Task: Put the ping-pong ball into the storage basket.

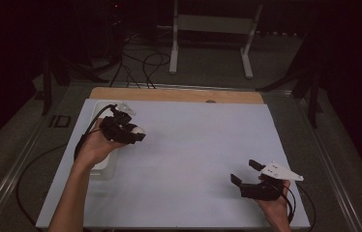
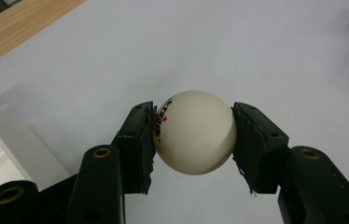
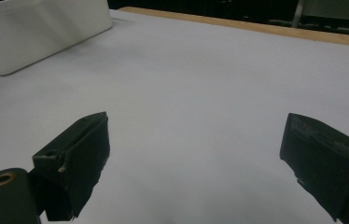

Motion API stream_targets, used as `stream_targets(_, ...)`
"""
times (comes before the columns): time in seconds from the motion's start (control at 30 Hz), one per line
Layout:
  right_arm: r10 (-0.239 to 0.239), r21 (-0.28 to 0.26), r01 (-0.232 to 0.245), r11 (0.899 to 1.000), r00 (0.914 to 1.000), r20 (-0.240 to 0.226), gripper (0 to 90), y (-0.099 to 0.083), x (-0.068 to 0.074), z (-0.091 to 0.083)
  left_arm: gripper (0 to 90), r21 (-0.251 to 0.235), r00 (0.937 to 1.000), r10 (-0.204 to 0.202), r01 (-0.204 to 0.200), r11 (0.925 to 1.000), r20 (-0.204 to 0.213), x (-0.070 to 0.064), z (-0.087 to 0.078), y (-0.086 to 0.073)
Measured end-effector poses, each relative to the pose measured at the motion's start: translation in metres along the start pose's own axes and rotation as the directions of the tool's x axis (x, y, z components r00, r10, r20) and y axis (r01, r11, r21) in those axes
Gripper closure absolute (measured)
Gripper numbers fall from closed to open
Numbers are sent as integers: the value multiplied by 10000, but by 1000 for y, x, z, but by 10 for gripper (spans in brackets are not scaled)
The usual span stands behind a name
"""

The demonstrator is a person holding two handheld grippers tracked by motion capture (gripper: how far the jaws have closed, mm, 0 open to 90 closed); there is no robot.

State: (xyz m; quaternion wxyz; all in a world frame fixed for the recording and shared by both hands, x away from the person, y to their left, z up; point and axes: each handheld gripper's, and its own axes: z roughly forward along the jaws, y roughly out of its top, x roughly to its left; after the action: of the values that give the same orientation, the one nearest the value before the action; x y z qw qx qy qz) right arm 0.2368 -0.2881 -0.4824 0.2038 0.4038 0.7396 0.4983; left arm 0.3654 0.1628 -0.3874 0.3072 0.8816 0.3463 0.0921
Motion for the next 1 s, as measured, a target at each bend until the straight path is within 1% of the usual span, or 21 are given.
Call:
stream_targets(0.6, -26, -10, 26, 10000, 10000, 13, 80, 0, 0, 0, 512, -24, 9996, -148, 147, 9999, -242, 7, -10, -8)
stream_targets(0.8, -42, -16, 42, 10000, 10000, 12, 80, 0, 0, 0, 513, 24, 9988, -290, 291, 9996, -396, 11, -13, -12)
stream_targets(1.0, -35, -13, 35, 10000, 10000, 5, 80, 0, 0, 0, 512, -75, 9970, -526, 522, 9986, -567, 14, -15, -15)
